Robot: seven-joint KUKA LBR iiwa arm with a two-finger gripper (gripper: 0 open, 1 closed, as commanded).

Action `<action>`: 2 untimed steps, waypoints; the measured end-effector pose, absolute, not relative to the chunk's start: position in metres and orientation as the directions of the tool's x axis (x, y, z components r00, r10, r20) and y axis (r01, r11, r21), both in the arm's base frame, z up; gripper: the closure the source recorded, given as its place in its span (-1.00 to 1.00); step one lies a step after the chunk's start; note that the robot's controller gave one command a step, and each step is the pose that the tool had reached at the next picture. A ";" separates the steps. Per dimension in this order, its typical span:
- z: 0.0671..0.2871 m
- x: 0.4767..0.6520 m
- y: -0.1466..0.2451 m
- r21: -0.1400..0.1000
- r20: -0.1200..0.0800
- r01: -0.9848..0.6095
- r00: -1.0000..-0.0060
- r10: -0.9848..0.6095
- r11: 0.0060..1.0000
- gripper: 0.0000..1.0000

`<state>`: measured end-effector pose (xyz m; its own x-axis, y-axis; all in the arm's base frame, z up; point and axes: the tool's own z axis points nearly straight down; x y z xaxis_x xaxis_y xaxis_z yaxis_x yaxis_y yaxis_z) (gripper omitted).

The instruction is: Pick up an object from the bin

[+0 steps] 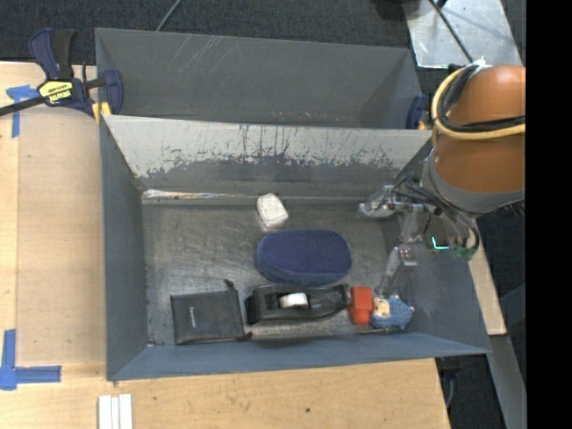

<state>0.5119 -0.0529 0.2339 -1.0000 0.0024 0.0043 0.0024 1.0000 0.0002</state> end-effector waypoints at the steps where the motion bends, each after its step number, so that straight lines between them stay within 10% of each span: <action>1: 0.128 0.541 0.007 0.002 0.003 -0.171 -0.985 -0.171 0.985 -1.00; 2: 0.095 0.551 0.014 -0.001 -0.008 -0.177 -0.984 -0.177 0.984 -1.00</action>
Offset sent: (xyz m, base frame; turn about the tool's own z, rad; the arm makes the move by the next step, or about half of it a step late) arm 0.0294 0.0582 -0.1032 -0.1725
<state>0.5508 0.0139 0.0952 -0.9841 -0.1774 -0.0084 -0.1774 0.9841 -0.0011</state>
